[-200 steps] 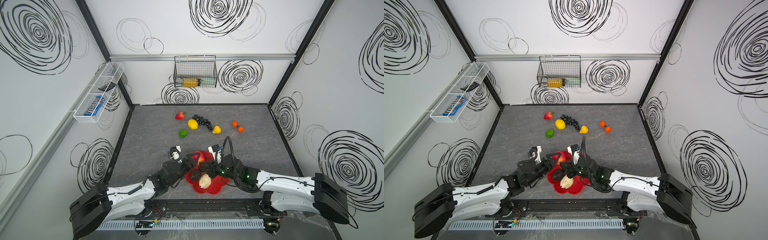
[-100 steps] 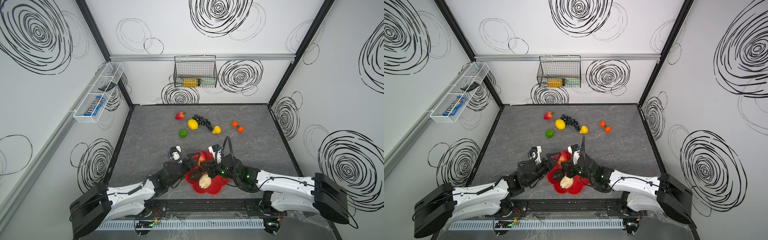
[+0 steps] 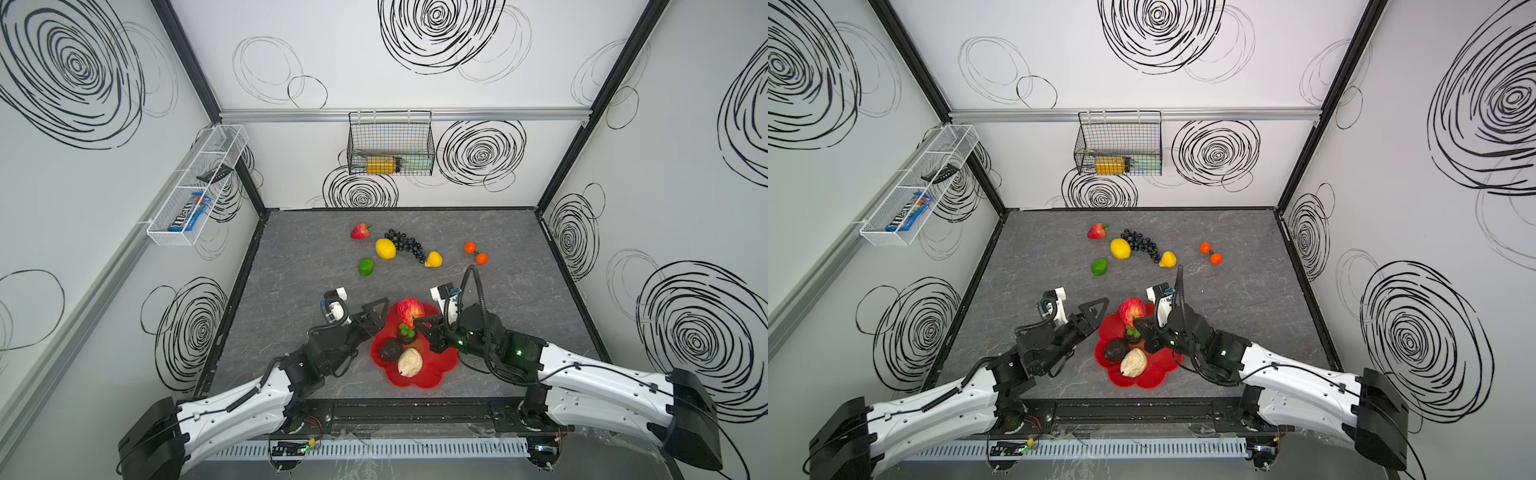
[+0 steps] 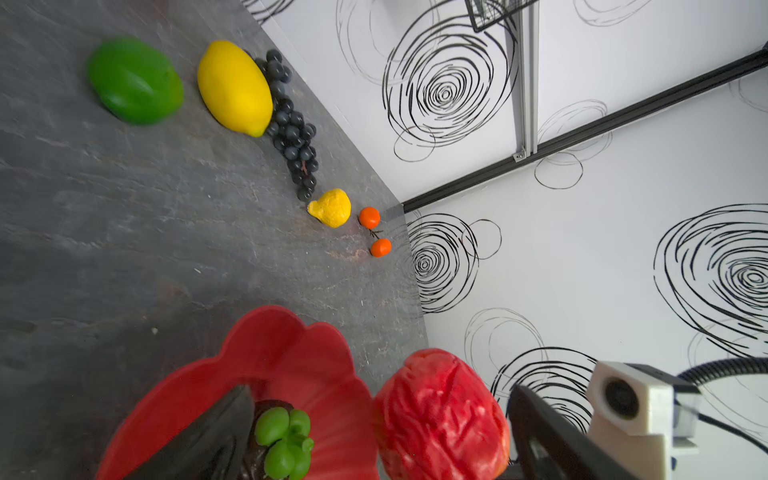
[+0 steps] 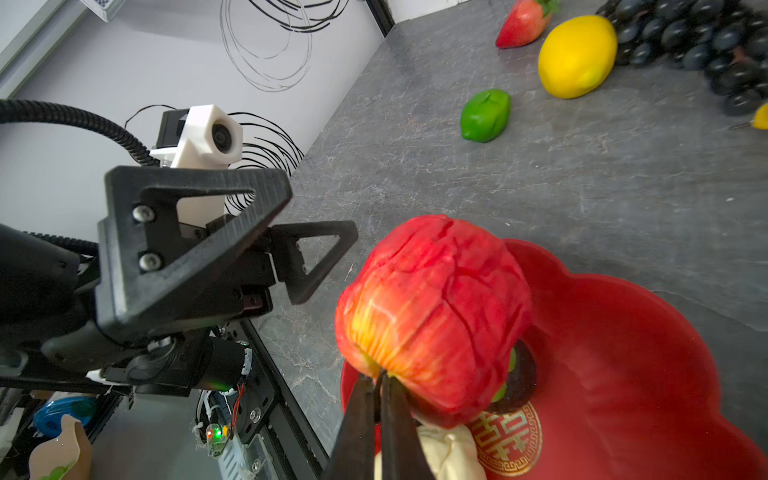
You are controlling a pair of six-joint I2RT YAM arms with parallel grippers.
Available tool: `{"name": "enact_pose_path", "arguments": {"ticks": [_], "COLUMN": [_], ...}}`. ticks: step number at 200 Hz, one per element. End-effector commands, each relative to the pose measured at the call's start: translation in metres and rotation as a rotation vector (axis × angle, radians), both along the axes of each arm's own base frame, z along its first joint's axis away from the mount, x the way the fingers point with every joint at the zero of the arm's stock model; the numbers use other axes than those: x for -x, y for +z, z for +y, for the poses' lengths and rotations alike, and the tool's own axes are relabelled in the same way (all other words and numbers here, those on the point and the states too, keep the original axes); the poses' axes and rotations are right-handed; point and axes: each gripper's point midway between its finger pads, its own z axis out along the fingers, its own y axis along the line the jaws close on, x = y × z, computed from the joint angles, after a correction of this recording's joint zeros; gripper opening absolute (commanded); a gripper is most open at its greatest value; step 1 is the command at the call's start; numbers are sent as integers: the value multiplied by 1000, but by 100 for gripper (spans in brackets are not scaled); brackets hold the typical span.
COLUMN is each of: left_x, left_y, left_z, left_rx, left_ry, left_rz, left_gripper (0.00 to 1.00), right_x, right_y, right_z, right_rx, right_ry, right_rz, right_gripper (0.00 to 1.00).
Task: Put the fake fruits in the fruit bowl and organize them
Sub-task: 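Grasp the red apple with the right gripper while the left gripper releases and withdraws, then lower the red apple into the bowl beside the cream pear with the right gripper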
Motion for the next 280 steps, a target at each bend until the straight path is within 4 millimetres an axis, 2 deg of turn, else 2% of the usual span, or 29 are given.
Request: {"name": "enact_pose_path", "arguments": {"ticks": [1, 17, 40, 85, 124, 146, 197, 280], "left_x": [-9, -16, -22, -26, -27, -26, -27, -27], "left_y": [-2, -4, -8, -22, -36, -44, -55, -61], "left_z": [31, 54, 76, 101, 107, 108, 113, 119], "left_rx": [-138, -193, -224, -294, -306, -309, -302, -277], "left_ry": [88, 134, 159, 196, 206, 206, 208, 216], "left_rz": [-47, -52, -71, -75, -61, -51, -34, -22], "left_gripper": [98, 98, 98, 98, 98, 98, 98, 98], "right_x": [4, 9, 21, 42, 58, 66, 75, 84], "right_y": [-15, -25, -44, -67, -84, -90, -94, -98], "right_z": [-23, -32, -40, -55, -61, -57, -48, -30], "right_rx": [99, 143, 206, 312, 369, 382, 412, 434], "right_ry": [-24, -21, 5, 32, 49, 64, 84, 129], "right_rz": [21, 51, 118, 236, 334, 381, 419, 413], "right_gripper": [8, 8, 7, 7, 7, 7, 7, 8]}}
